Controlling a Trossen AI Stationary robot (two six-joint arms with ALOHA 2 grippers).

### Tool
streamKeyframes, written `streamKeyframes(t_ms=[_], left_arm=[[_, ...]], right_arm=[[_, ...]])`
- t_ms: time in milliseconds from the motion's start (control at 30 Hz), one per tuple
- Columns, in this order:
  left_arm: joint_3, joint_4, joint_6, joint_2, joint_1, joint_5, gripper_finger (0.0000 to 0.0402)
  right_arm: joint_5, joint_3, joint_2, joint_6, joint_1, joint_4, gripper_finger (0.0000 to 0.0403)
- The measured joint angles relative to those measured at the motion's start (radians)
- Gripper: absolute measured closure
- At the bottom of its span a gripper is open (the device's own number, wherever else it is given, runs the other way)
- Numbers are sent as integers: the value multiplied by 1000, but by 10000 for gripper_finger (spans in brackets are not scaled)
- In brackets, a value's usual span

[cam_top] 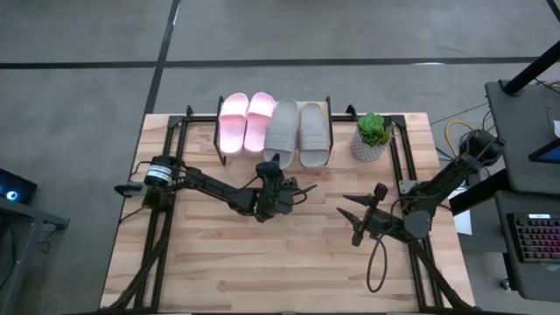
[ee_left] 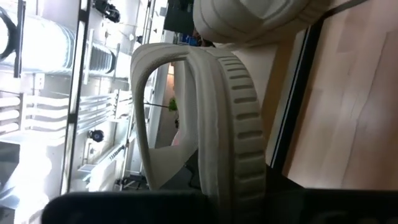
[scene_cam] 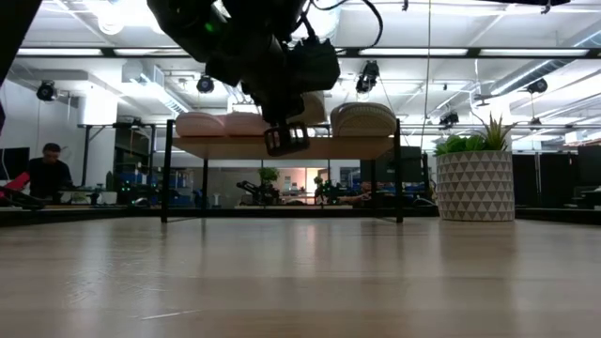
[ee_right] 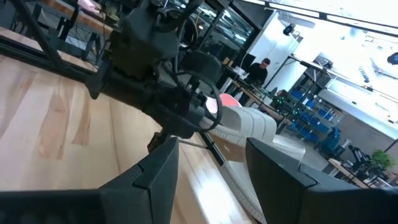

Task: Pick and place slides into the shelf
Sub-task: Put the gray slipper on the shelf

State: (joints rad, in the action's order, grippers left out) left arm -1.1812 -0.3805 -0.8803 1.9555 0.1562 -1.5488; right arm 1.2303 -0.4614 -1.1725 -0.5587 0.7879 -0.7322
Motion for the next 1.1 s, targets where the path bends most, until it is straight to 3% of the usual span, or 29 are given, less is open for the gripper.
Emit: streamKeyframes(t_ms=[467,733,1100], left_arm=[[4,4,10,18,-13,84,388],[5,-3,15,20,-20,104,294],[8,26,210,20,-30,216,181]], right_arm=[[-2,0,0,1,0,0,225],[-2,0,0,9,0,0,225],[-2,0,0,9,0,0,225]])
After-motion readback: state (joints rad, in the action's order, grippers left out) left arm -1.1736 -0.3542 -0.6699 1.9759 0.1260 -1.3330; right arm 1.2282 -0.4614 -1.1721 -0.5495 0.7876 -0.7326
